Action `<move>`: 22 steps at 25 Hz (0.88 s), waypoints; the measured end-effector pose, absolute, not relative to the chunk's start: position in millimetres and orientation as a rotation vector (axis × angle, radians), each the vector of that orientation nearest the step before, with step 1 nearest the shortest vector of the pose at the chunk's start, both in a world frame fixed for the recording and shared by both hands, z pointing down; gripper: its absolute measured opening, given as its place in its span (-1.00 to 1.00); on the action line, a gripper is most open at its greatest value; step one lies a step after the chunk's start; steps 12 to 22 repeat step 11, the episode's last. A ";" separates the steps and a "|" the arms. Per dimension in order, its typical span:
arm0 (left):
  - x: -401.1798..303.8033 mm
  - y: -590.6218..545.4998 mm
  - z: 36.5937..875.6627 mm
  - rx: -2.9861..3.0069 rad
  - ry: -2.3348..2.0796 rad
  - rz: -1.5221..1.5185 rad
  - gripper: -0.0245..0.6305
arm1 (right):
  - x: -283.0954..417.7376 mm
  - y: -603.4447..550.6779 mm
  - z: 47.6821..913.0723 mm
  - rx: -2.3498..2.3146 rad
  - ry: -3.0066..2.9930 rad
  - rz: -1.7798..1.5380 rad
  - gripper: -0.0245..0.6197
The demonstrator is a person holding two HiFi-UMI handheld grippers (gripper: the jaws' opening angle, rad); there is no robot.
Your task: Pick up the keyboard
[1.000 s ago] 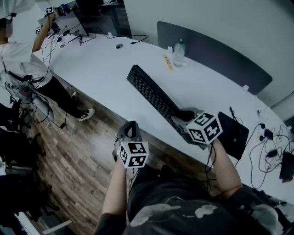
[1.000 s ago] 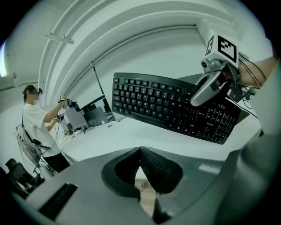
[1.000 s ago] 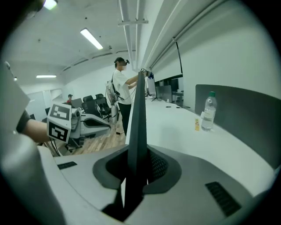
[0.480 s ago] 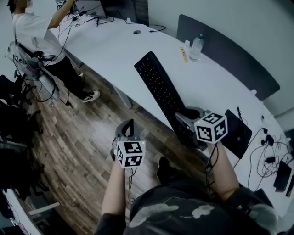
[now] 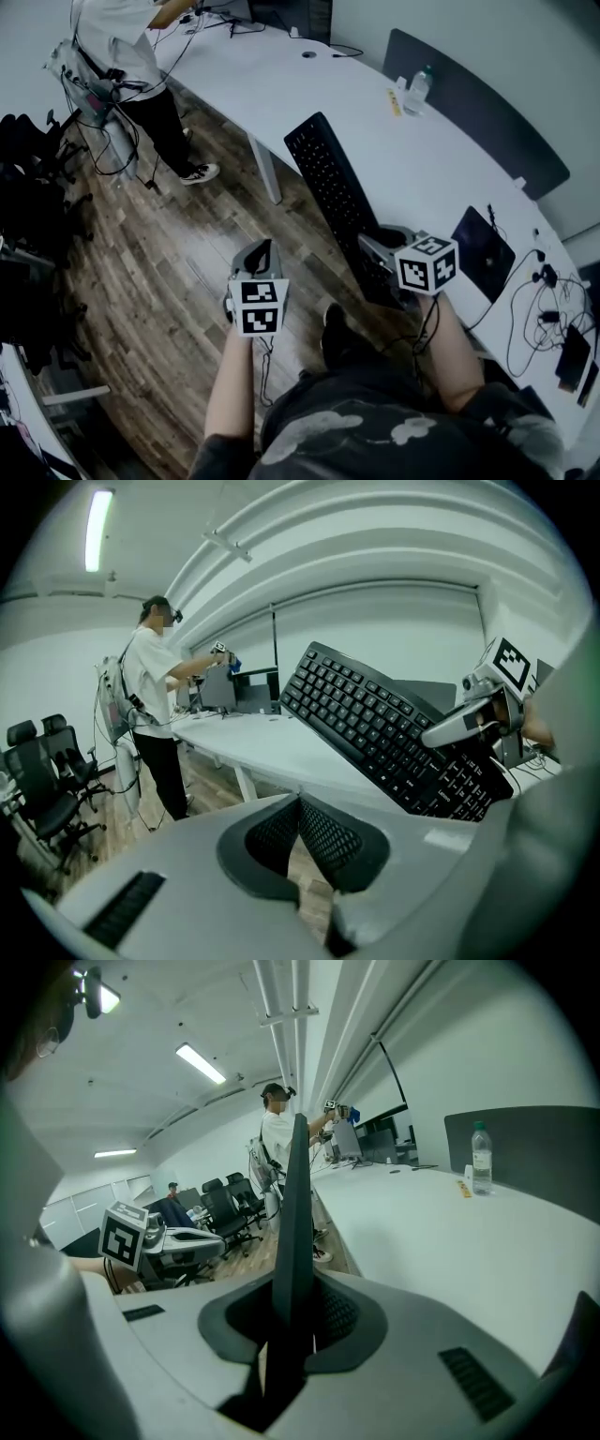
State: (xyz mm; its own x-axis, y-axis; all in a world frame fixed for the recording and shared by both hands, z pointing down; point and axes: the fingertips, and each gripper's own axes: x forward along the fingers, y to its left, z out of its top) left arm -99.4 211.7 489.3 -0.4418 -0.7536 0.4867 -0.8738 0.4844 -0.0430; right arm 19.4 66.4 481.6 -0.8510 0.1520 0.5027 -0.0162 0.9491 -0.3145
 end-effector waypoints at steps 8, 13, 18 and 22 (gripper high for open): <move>-53.3 274.9 494.8 1.343 -2.312 0.388 -0.92 | 62.4 123.8 485.0 -0.094 -2.546 0.418 -0.71; -36.3 295.5 497.9 1.346 -2.301 0.374 -0.92 | 81.9 144.8 489.5 -0.086 -2.538 0.432 -0.71; -36.3 295.5 497.9 1.346 -2.301 0.374 -0.92 | 81.9 144.8 489.5 -0.086 -2.538 0.432 -0.71; -36.3 295.5 497.9 1.346 -2.301 0.374 -0.92 | 81.9 144.8 489.5 -0.086 -2.538 0.432 -0.71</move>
